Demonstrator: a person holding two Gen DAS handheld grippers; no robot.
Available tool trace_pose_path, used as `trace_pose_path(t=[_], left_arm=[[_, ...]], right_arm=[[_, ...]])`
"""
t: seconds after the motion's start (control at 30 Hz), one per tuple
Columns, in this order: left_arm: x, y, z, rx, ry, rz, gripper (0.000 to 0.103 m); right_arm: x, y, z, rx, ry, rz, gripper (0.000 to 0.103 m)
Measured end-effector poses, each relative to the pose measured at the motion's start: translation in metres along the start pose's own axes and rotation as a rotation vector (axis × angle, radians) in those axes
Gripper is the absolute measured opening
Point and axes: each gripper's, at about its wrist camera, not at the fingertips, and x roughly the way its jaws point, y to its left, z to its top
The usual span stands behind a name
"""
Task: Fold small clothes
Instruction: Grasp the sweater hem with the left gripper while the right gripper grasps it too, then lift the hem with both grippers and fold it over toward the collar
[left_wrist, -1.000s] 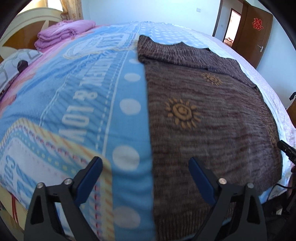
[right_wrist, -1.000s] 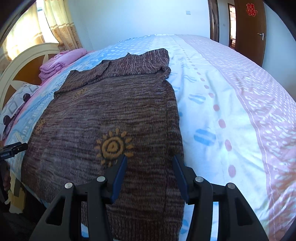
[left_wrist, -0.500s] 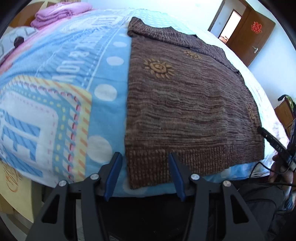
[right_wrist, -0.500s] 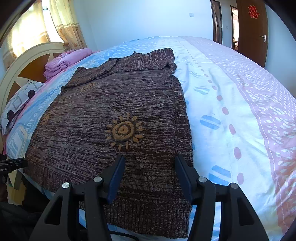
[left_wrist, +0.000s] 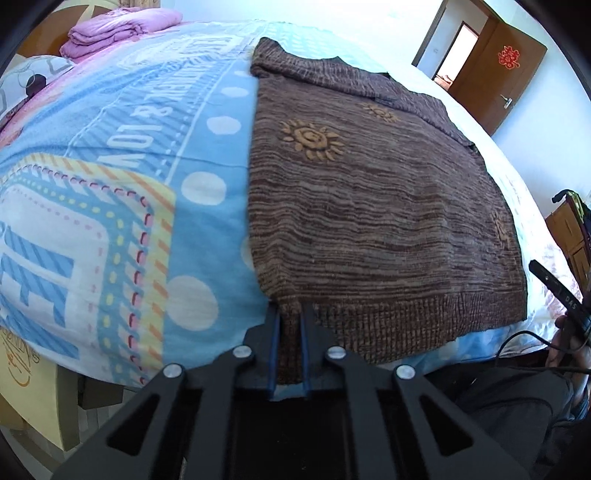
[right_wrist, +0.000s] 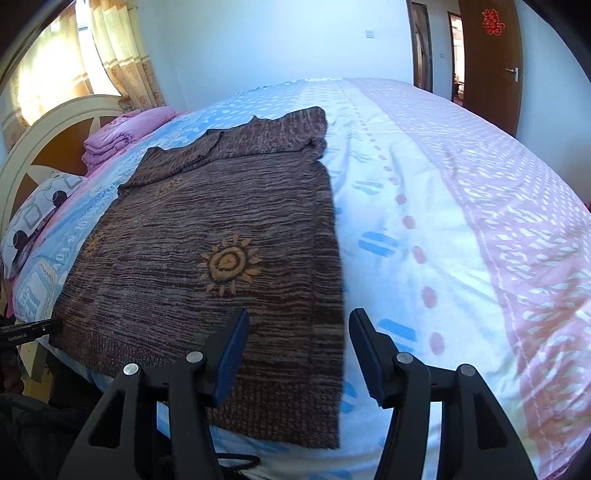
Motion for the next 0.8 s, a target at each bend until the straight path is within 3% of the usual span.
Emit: trace_pose_path(t=[0.33,0.57,0.63,0.7,0.8], left_arm=[[0.002,0.005,0.0,-0.023,-0.004,-0.035,0.01],[0.003,0.006,-0.001,-0.027,-0.015,-0.04,0.012],[0.004,0.005,-0.001,-0.026,-0.016,-0.037,0.013],[0.003,0.006,0.0,-0.03,-0.018,-0.045,0.013],[0.001,0.011,0.001,-0.045,-0.017,-0.089,0.01]], right_arm=[[-0.007,-0.023,-0.025,0.068,0.11,0.055,0.057],[0.006,-0.016,-0.036,0.06,0.166,0.086,0.056],[0.006,-0.014,-0.037,0.053,0.169,0.081,0.046],[0.007,-0.013,-0.039,0.043,0.184,0.084,0.014],[0.006,-0.011,-0.042,0.03,0.206,0.122,0.01]])
